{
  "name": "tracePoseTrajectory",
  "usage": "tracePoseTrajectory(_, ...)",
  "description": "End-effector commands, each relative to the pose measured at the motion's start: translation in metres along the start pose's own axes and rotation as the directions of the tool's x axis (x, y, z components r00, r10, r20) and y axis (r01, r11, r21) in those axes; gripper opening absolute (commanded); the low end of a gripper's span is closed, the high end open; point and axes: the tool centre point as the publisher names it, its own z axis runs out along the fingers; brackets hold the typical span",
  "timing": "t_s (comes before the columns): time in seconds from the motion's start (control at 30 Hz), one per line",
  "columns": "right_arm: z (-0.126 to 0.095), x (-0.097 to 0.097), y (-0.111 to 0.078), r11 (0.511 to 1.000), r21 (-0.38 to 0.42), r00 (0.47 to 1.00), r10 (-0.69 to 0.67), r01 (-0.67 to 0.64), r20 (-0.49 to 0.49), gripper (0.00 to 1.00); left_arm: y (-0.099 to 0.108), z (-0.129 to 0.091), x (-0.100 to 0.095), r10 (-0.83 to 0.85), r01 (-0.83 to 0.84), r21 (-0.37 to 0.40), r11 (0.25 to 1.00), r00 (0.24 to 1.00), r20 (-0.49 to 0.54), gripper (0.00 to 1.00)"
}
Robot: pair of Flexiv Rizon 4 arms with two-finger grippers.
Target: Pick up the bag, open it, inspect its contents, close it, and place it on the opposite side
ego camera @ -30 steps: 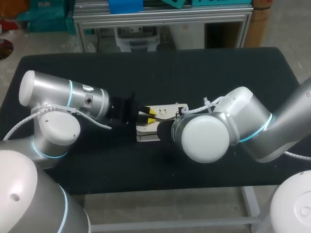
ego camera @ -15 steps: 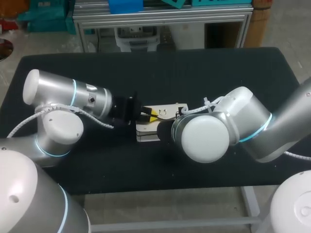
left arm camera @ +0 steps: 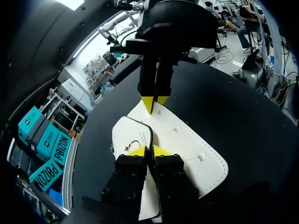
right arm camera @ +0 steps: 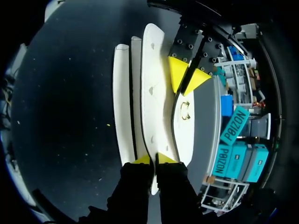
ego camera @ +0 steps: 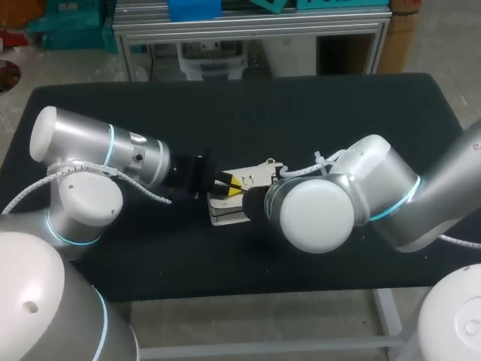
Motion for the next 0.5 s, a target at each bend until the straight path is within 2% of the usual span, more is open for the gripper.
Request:
tracePoseTrajectory(0.03,0.002,0.004,-0.003,1.000,-0.012,0.946,0.003,0.001,0.324,0.00,-0.003,0.008,-0.003,0.001,-0.001,0.010,1.000,1.000,0.018,0.32)
tracePoseTrajectory(0.1,0.002,0.004,-0.003,1.000,-0.012,0.946,0.003,0.001,0.324,0.00,-0.006,0.003,-0.004,0.001,-0.001,0.015,1.000,1.000,0.022,0.42)
tracePoseTrajectory(0.37,0.002,0.004,-0.003,1.000,-0.012,0.946,0.003,0.001,0.324,0.00,-0.010,-0.025,-0.004,-0.039,0.038,0.037,0.999,0.999,0.019,0.51)
tracePoseTrajectory(0.43,0.002,0.004,-0.003,1.000,-0.012,0.946,0.003,0.001,0.324,0.00,-0.013,-0.035,-0.006,-0.055,0.054,0.046,0.998,0.998,0.026,0.60)
tracePoseTrajectory(0.5,0.002,0.004,-0.003,1.000,-0.012,0.946,0.003,0.001,0.324,0.00,-0.016,-0.045,-0.009,-0.088,0.086,0.062,0.994,0.996,0.026,0.64)
